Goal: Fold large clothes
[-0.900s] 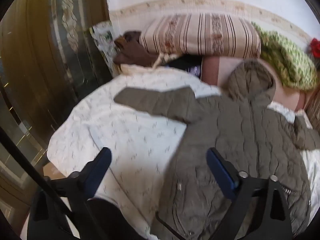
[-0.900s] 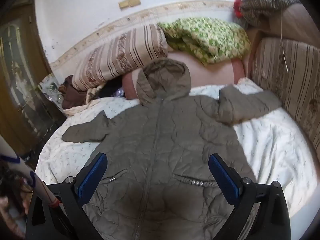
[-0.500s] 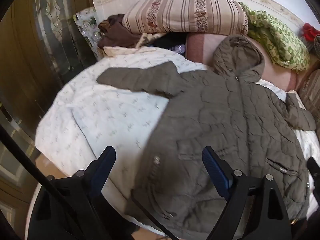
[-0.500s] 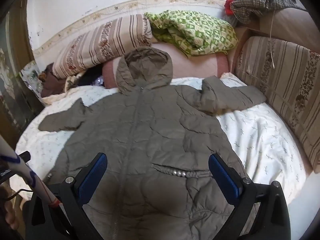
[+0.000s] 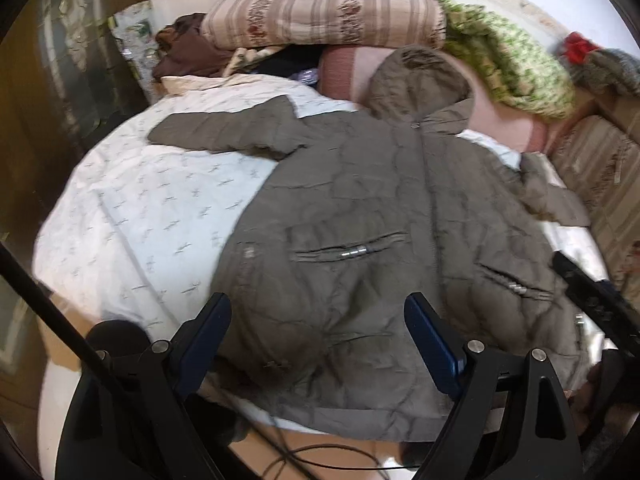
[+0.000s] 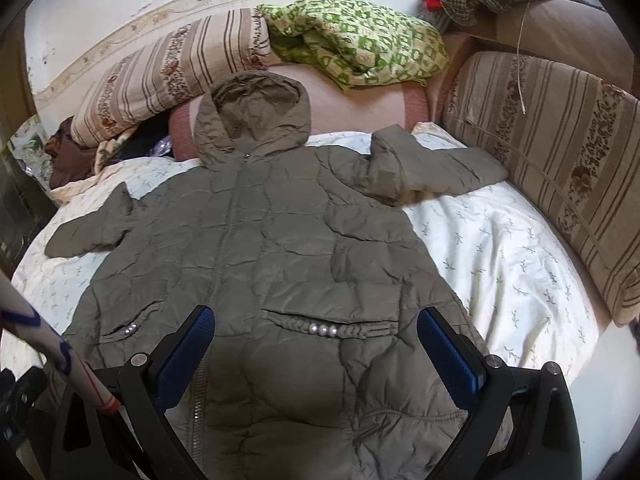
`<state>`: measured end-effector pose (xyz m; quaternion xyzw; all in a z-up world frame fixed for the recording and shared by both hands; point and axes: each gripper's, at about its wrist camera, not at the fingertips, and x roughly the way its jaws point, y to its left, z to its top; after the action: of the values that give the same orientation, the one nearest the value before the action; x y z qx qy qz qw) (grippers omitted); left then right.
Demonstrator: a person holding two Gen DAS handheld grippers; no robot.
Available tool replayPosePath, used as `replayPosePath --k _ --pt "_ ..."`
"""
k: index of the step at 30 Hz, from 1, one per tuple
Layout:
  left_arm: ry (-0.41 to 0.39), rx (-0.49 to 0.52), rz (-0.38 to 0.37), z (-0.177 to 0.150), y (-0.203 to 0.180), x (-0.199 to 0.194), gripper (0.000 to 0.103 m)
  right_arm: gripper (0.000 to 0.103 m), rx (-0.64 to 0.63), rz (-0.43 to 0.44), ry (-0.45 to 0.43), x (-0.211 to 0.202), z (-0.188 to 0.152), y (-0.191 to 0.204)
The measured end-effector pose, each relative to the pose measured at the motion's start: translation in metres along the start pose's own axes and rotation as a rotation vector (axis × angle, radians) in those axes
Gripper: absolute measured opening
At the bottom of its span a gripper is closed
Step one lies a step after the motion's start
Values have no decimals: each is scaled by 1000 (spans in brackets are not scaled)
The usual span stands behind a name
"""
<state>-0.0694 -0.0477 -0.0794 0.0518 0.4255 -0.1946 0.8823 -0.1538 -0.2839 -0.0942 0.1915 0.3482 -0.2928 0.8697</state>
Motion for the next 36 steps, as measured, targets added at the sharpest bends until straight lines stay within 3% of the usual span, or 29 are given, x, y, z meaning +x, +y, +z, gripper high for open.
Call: replayPosePath --k 10,19,26,32,36 --pt "-96 0 -95 6 -9 -19 88 103 -5 -83 -17 12 -8 12" --pt "-120 -10 29 13 1 -19 88 103 -22 -106 -10 7 -9 19" --pt "-285 35 213 28 19 -40 88 103 -13 -110 2 8 -12 18" --pt "-321 29 268 46 36 -40 88 103 -20 -115 12 11 -11 20" --pt "-321 30 257 56 43 -37 88 103 -25 -125 20 14 -10 23"
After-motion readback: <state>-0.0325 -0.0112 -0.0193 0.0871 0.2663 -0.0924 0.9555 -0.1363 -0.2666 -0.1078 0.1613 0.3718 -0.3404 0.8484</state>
